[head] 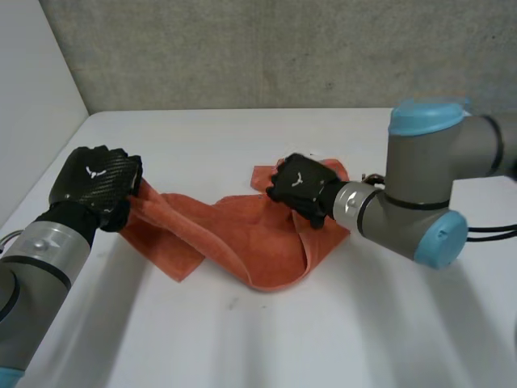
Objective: Fold the laundry
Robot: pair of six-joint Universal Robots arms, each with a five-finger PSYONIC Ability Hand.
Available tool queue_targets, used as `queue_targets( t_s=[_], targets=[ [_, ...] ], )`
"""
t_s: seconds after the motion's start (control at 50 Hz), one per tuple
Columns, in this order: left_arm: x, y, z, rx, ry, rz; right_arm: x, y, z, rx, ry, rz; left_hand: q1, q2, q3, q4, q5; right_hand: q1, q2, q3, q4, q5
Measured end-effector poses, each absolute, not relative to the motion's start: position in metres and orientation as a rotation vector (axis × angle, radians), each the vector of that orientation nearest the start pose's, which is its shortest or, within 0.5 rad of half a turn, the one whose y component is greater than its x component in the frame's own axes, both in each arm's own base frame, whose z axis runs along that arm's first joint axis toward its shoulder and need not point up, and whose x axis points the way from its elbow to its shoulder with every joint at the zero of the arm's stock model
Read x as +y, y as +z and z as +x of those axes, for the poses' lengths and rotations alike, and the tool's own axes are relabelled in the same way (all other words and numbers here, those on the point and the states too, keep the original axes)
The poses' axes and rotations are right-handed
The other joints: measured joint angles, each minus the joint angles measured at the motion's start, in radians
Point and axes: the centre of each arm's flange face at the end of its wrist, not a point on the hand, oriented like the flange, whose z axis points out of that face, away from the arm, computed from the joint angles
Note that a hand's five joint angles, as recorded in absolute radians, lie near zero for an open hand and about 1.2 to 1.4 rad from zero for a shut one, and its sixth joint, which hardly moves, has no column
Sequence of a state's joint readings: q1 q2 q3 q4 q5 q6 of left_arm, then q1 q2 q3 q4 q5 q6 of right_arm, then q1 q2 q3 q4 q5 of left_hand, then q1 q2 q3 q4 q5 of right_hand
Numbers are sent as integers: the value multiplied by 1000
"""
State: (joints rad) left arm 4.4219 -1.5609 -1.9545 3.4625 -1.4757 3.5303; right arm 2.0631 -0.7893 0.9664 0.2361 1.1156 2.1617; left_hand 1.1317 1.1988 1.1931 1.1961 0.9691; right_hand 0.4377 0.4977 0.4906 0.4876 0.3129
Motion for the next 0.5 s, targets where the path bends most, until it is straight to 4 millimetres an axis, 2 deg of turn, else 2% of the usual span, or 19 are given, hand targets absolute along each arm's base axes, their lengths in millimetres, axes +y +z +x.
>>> queue_targets(
  t_s=[0.02, 0.06, 0.12, 0.16, 0.24, 0.3, 0.34, 0.46, 0.48, 0.5],
  targets=[
    [-231, 227, -215, 2113, -2163, 856, -292, 176, 351, 1584, -1709, -1941, 0, 0, 0, 0, 0, 0, 0, 0, 0, 0],
    [-230, 227, -214, 2116, -2160, 853, -296, 161, 352, 1579, -1688, -1985, 0, 0, 0, 0, 0, 0, 2, 3, 3, 4],
    [-230, 226, -214, 2118, -2158, 852, -298, 152, 353, 1579, -1675, -2011, 0, 0, 0, 0, 0, 2, 3, 6, 5, 9],
    [-231, 226, -213, 2120, -2156, 850, -301, 138, 353, 1578, -1656, -2052, 0, 0, 0, 0, 0, 5, 22, 38, 41, 35],
    [-232, 225, -213, 2122, -2155, 848, -303, 129, 353, 1582, -1643, -2081, 0, 0, 0, 0, 0, 30, 55, 65, 64, 51],
    [-232, 225, -213, 2124, -2153, 848, -305, 125, 353, 1587, -1641, -2092, 0, 0, 0, 0, 0, 63, 91, 98, 99, 83],
    [-232, 224, -213, 2126, -2152, 848, -310, 119, 352, 1604, -1649, -2111, 0, 0, 0, 0, 0, 174, 207, 216, 218, 192],
    [-232, 224, -213, 2126, -2152, 848, -317, 121, 352, 1619, -1679, -2114, 0, 0, 0, 0, 0, 174, 207, 216, 218, 192],
    [-233, 225, -213, 2124, -2154, 846, -320, 124, 352, 1629, -1698, -2104, 0, 0, 0, 0, 0, 498, 631, 634, 641, 598],
    [-233, 225, -213, 2122, -2155, 846, -322, 126, 351, 1638, -1708, -2095, 0, 0, 0, 0, 0, 507, 661, 685, 695, 633]
  ],
)
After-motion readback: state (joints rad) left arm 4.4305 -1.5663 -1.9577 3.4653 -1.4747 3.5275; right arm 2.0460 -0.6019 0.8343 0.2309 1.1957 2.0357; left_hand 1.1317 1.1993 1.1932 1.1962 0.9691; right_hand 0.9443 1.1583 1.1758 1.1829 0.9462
